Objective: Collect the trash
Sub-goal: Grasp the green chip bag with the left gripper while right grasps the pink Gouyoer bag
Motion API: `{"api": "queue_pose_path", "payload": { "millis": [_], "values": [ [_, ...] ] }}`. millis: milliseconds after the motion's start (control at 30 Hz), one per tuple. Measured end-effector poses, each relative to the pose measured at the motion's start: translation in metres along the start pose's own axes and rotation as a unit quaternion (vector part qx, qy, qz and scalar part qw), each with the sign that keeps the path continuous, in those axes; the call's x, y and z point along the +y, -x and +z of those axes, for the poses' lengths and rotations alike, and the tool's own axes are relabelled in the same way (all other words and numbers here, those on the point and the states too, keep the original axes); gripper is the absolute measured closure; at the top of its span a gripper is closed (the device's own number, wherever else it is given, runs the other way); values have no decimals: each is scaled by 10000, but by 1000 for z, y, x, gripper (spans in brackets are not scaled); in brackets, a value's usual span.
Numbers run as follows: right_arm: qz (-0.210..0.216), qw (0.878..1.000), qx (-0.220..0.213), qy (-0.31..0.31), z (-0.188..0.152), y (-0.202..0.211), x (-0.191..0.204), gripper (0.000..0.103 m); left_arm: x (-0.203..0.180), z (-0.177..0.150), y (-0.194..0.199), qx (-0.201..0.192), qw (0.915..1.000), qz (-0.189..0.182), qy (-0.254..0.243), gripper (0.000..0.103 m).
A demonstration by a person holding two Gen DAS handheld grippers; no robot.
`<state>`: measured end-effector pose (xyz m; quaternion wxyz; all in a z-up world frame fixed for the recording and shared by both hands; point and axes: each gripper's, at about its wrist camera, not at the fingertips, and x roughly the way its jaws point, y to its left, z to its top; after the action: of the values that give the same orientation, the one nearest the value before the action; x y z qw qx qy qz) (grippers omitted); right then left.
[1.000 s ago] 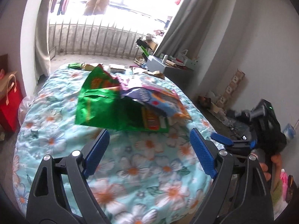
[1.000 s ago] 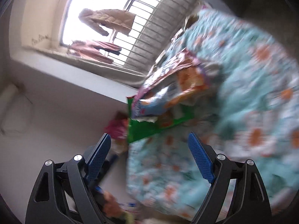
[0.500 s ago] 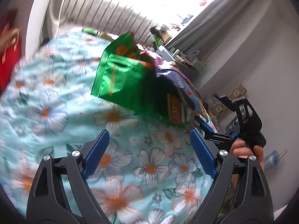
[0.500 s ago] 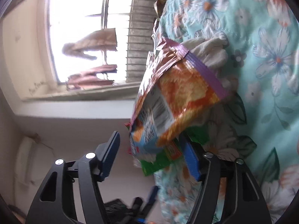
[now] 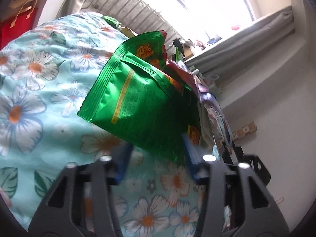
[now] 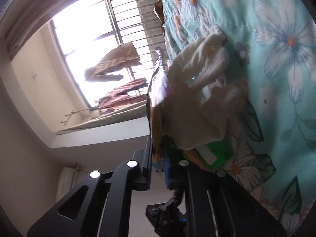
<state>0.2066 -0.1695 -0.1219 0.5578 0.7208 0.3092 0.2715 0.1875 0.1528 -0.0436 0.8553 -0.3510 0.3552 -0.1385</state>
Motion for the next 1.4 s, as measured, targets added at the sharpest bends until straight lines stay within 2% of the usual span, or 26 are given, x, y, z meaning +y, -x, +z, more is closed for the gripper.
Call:
{"api": "queue_pose_path", "payload": {
  "millis": [33, 133, 267, 500, 633, 700, 767, 833, 867, 900, 967, 1000, 1067, 1100, 1133, 1200, 1233, 1267, 1300, 1333, 1367, 1400],
  "values": [
    [44, 10000, -5, 6, 0, 4, 0, 96, 0, 0, -1, -8, 10000, -38, 70, 83],
    [215, 9997, -36, 50, 4, 10, 9, 97, -3, 1, 4, -136, 9998, -153, 63, 88],
    [451, 9986, -152, 247, 4, 34, 22, 97, -17, 1, 32, -543, 9977, -341, -200, 97],
    [734, 9918, -423, 958, -3, 88, 70, 98, -53, 4, 90, -1139, 9881, -508, -900, 101],
    [548, 9850, -538, 1547, -13, 121, 100, 98, -71, 4, 129, -1342, 9804, -193, -1426, 102],
    [278, 9795, -638, 1890, -21, 138, 112, 98, -77, 5, 145, -1446, 9753, 62, -1670, 102],
    [0, 9710, -772, 2262, -31, 155, 123, 98, -87, 5, 164, -1681, 9638, 435, -2026, 102],
    [-454, 9537, -1000, 2801, -43, 173, 140, 98, -95, 3, 176, -1872, 9527, 703, -2287, 102],
    [-712, 9418, -1112, 3091, -50, 182, 148, 98, -102, 1, 183, -1970, 9439, 913, -2490, 102],
    [-1081, 9222, -1288, 3482, -61, 189, 160, 98, -108, -2, 187, -2025, 9352, 1099, -2690, 102],
    [-1787, 8710, -1622, 4280, -86, 200, 183, 98, -122, -9, 186, -1974, 9118, 1583, -3235, 102],
    [-2182, 8358, -1723, 4735, -104, 201, 193, 98, -126, -12, 184, -1921, 9043, 1718, -3403, 102],
    [-2833, 7694, -1764, 5446, -133, 193, 203, 98, -138, -24, 171, -1708, 8834, 1997, -3881, 102],
    [-3259, 7196, -1690, 5894, -151, 183, 204, 98, -144, -31, 165, -1568, 8753, 2042, -4093, 102],
    [-3540, 6840, -1592, 6176, -162, 173, 202, 98, -150, -39, 154, -1369, 8668, 2037, -4341, 102],
    [-4183, 5968, -1213, 6738, -186, 149, 186, 98, -158, -58, 136, -972, 8554, 1950, -4699, 101],
    [-4430, 5600, -1041, 6923, -194, 139, 175, 98, -161, -70, 124, -739, 8499, 1863, -4874, 101],
    [-4658, 5237, -878, 7078, -201, 129, 161, 98, -162, -80, 112, -544, 8485, 1723, -4974, 100],
    [-4894, 4850, -640, 7219, -206, 119, 142, 97, -162, -87, 106, -397, 8511, 1604, -4983, 98],
    [-5002, 4713, -463, 7249, -208, 116, 130, 97, -161, -97, 95, -127, 8599, 1412, -4903, 97],
    [-5076, 4675, -266, 7232, -208, 115, 119, 96, -159, -101, 88, 61, 8679, 1270, -4802, 93],
    [-5098, 4759, -53, 7166, -207, 117, 108, 92, -155, -103, 81, 244, 8772, 1078, -4672, 87]
  ]
}}
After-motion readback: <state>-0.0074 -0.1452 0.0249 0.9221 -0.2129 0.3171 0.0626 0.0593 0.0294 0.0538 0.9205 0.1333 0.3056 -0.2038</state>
